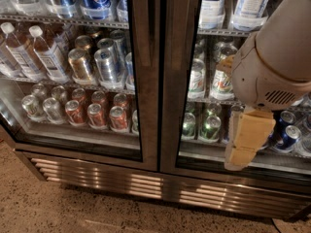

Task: Open right fridge door

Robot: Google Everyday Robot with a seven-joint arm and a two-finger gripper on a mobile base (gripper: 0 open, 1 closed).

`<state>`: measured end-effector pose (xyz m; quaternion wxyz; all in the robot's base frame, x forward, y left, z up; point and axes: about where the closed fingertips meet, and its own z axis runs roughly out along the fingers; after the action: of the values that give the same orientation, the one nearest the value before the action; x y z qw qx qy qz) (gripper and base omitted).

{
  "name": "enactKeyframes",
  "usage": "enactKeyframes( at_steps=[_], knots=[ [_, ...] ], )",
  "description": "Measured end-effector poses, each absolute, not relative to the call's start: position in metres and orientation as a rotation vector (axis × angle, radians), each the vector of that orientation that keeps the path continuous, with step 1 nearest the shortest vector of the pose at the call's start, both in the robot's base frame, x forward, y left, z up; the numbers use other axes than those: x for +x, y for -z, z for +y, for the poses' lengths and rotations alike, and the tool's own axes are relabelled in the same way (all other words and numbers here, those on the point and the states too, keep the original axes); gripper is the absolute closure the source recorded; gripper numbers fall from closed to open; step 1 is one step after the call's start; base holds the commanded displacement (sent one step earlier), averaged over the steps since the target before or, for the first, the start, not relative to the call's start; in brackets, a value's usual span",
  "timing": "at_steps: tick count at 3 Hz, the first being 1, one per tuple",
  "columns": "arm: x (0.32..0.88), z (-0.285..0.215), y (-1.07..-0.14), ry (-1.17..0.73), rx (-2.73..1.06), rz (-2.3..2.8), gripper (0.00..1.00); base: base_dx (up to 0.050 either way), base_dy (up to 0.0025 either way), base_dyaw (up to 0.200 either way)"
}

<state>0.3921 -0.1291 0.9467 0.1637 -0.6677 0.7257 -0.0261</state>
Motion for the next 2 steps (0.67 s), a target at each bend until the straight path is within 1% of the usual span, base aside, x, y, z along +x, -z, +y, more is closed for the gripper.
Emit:
enactKeyframes(
  at_steps=[1,2],
  knots=[
    [0.3921,-0.1291,-0.9467,0.074,-1.904,2.069,0.0,0.0,0.0,0.0],
    [0.3907,-0.128,-0.9513,-0.002,-1.901,2.008,0.0,0.0,0.0,0.0]
  ],
)
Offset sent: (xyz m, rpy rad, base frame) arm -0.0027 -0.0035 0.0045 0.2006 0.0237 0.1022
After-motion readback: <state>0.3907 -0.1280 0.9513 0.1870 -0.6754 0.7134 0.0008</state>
